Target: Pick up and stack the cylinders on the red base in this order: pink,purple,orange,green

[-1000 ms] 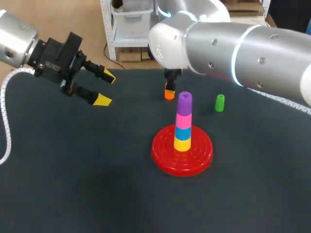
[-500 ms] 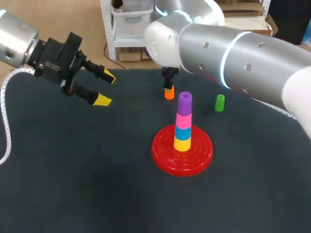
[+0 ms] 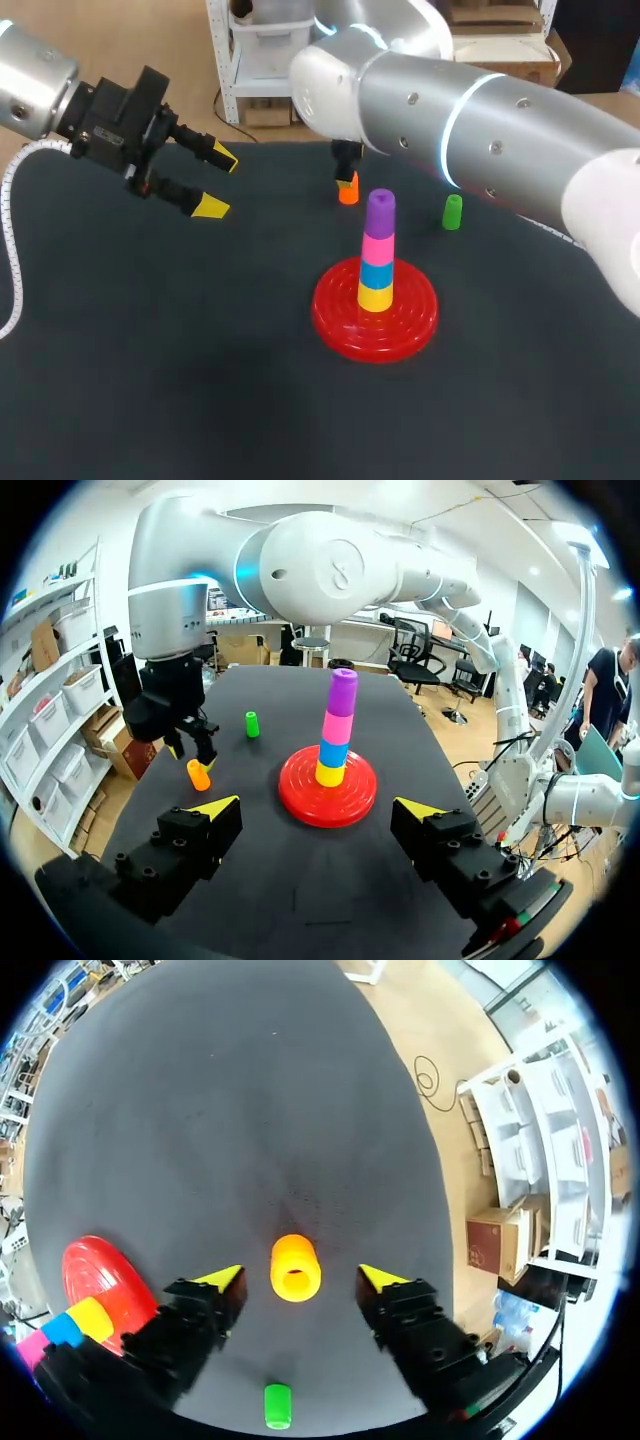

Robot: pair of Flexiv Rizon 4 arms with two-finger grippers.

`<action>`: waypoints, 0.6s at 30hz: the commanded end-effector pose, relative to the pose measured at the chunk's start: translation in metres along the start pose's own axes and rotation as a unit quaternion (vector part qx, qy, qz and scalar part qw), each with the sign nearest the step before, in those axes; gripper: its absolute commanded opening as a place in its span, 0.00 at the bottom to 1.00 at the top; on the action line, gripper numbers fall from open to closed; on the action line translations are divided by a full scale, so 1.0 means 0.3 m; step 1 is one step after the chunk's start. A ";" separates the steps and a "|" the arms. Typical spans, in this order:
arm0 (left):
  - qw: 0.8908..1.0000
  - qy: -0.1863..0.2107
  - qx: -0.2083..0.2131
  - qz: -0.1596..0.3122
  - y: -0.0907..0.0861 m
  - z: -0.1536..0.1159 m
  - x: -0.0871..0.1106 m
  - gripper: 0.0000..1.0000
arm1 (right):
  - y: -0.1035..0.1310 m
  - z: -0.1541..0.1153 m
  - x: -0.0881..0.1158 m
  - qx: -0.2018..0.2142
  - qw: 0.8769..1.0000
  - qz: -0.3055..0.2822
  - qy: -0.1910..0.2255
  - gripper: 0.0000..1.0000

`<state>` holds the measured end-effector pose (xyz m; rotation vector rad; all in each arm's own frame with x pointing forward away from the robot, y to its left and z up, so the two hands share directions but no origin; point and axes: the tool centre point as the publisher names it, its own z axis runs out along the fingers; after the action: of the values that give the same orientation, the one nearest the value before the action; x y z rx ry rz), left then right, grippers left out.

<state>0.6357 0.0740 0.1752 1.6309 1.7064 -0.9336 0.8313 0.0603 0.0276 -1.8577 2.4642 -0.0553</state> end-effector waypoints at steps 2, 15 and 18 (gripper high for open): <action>1.000 -0.001 0.001 0.001 0.003 -0.002 0.002 1.00 | -0.004 -0.001 -0.014 -0.008 1.000 -0.007 0.006 0.37; 1.000 -0.001 0.001 0.001 0.003 -0.002 0.002 1.00 | 0.004 -0.175 0.006 0.046 0.999 -0.007 -0.023 0.00; 1.000 -0.001 0.001 0.001 0.003 -0.002 0.002 1.00 | 0.011 -0.267 0.028 0.068 0.997 -0.001 -0.040 0.00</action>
<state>0.6357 0.0740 0.1752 1.6309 1.7065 -0.9336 0.8492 0.0674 0.0841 -1.8148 2.4005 -0.1257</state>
